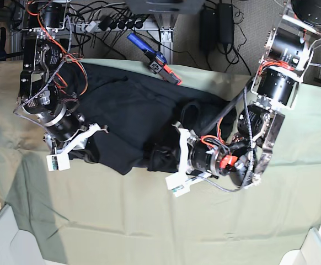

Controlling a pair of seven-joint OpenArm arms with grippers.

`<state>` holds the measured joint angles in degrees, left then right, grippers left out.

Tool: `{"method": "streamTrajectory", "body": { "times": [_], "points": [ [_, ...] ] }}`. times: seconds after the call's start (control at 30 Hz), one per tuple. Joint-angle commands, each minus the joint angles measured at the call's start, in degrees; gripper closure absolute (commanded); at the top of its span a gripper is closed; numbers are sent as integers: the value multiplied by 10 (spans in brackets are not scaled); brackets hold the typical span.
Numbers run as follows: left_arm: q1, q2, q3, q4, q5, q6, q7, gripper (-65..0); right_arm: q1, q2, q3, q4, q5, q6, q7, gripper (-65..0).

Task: Fold the T-shirt properly
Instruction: 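Grasp the hem end with the left gripper and lift it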

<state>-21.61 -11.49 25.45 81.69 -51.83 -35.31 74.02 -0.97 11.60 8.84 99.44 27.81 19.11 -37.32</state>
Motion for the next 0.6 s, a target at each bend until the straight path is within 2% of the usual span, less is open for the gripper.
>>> {"method": "streamTrajectory", "body": {
  "times": [0.0, 0.3, 0.57],
  "points": [
    [-8, 9, -3, 9, -6, 6, -13, 0, 10, 5, 3, 12, 5, 38, 15, 0],
    [35, 85, -3, 9, 35, 15, -38, 0, 13, 8, 3, 12, 5, 38, 15, 0],
    [35, 108, -3, 9, 71, 15, -89, 0, 12, 8, 3, 12, 5, 38, 14, 0]
  ]
}}
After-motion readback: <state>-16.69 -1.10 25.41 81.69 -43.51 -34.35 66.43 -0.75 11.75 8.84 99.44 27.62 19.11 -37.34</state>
